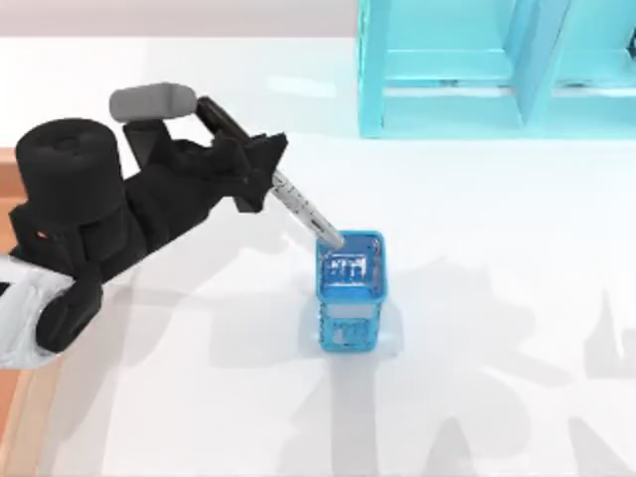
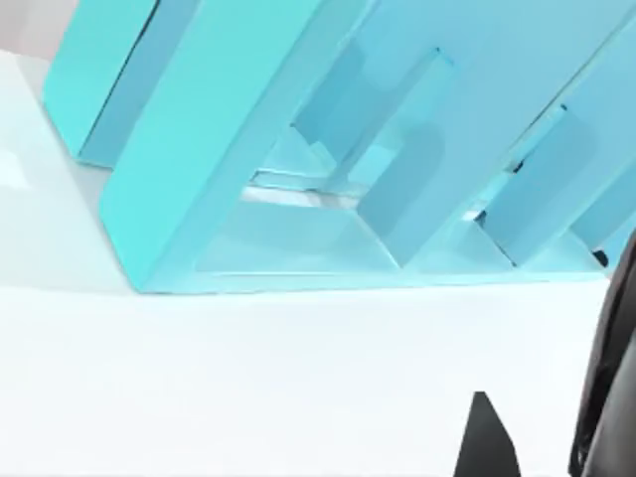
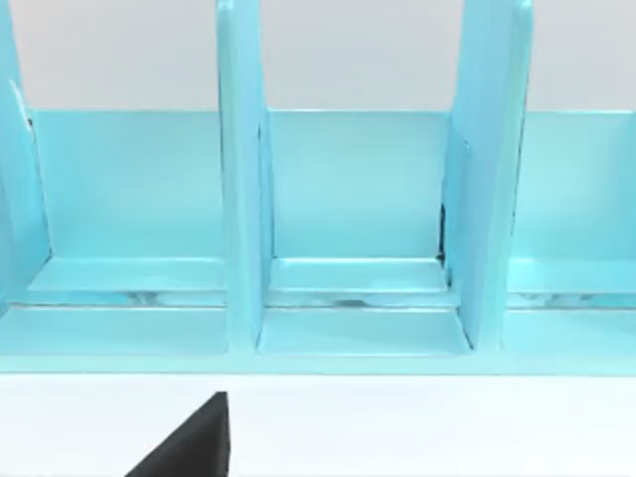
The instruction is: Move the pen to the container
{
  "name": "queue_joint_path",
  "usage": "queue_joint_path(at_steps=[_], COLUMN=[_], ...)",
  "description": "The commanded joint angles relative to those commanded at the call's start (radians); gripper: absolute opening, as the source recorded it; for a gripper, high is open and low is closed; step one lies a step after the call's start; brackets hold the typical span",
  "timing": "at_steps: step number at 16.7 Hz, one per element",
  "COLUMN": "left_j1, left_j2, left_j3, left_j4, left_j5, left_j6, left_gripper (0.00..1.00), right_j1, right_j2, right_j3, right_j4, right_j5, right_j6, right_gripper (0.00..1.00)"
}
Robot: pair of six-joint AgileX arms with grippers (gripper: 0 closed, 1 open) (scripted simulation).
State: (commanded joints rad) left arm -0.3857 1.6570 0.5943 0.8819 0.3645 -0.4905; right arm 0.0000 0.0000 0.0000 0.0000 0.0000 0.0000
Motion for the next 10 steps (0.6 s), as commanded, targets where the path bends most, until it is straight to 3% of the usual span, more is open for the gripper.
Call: queue_joint_path(at_steps=[6, 10], left_j1=[0.214, 0.255], left_j2=[-0.336, -0.388], left_j3=[0.006, 0.008], left_j4=[-0.363, -0.414], left_j5=[0.217, 0.257], left_j6=[0.041, 0.047], left_gripper=[0.00, 0.00], right_j1=[0.000, 0.000], right_j2=[0.000, 0.000], right_j3=[0.000, 0.000], right_j4=[0.000, 0.000], right_j5=[0.000, 0.000], right_j6=[0.000, 0.000], right_gripper=[1.00, 1.00])
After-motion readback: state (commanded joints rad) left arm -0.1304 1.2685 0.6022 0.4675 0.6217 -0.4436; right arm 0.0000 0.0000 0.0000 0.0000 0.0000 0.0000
